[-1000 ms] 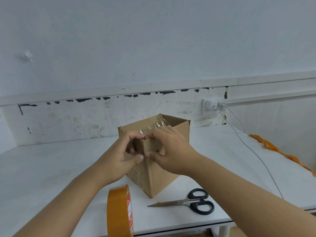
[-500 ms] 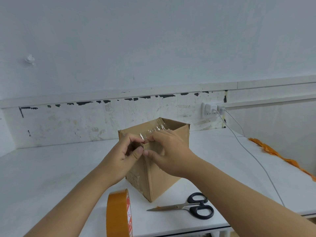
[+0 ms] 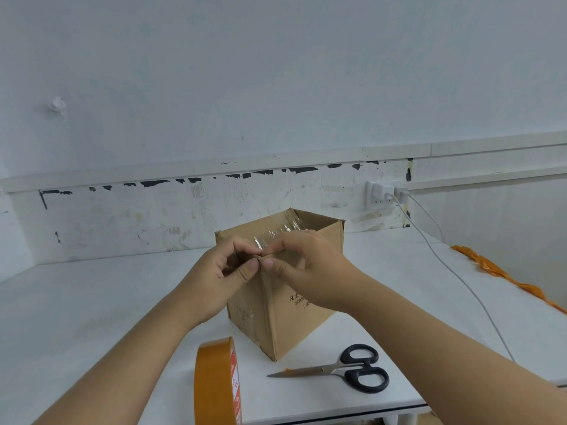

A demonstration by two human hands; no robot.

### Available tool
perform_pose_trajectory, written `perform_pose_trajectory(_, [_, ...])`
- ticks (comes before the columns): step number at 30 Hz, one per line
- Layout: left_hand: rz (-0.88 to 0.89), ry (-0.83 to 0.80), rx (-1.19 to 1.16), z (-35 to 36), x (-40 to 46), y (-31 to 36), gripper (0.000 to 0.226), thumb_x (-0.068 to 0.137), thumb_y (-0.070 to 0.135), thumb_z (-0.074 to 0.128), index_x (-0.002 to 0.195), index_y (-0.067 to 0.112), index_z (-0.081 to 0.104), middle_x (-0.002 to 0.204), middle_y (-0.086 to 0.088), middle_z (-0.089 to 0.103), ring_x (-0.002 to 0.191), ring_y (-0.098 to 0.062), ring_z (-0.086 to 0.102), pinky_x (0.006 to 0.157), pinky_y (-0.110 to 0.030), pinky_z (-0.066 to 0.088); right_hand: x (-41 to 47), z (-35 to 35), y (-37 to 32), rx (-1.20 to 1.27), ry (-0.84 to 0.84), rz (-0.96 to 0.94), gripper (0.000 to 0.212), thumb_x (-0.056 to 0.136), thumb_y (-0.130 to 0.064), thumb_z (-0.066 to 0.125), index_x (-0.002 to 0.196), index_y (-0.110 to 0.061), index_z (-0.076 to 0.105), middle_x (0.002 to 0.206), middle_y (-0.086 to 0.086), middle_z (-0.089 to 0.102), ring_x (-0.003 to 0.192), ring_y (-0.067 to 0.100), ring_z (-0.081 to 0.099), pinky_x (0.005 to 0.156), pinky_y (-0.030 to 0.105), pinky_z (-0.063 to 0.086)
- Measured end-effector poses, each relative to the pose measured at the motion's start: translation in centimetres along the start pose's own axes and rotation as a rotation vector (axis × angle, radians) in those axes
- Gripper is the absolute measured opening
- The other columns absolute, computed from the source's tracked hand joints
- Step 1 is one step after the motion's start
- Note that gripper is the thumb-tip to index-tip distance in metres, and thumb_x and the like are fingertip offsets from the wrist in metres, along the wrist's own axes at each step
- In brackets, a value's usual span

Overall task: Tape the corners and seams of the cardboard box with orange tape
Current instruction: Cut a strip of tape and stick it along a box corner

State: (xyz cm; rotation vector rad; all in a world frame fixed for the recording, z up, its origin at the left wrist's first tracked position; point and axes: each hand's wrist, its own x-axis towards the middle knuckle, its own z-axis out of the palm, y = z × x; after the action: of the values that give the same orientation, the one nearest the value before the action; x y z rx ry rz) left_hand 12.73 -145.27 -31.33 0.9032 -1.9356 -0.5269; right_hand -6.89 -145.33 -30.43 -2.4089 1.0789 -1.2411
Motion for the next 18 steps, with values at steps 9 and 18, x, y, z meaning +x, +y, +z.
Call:
perform_pose_trajectory(9, [-0.026,-0.029,0.069,-0.24,0.14,0.00,0.016,0.079,0.047,0.054,0.094,0.041,0.057,0.089,0.010,0.058,0.082,-0.004,0.055,0.073,-0.020,0.048,0.14,0.43,-0.31,0.032,0.030,0.065,0.003,0.085,-0.035,0.065,0.088,-0.034,0.065,0.092,-0.013,0.066,0.100,0.006,0.048,0.079,0.026,0.042])
perform_pose_trajectory(18, [-0.080,-0.033,0.017,-0.08,0.19,0.14,0.012,0.091,0.027,0.056,0.094,0.038,0.059,0.085,0.015,0.058,0.082,-0.004,0.054,0.081,-0.039,0.051,0.41,0.20,-0.47,0.062,0.009,0.076,0.006,0.088,-0.036,0.063,0.082,-0.036,0.063,0.088,-0.014,0.066,0.102,0.011,0.051,0.082,0.031,0.046])
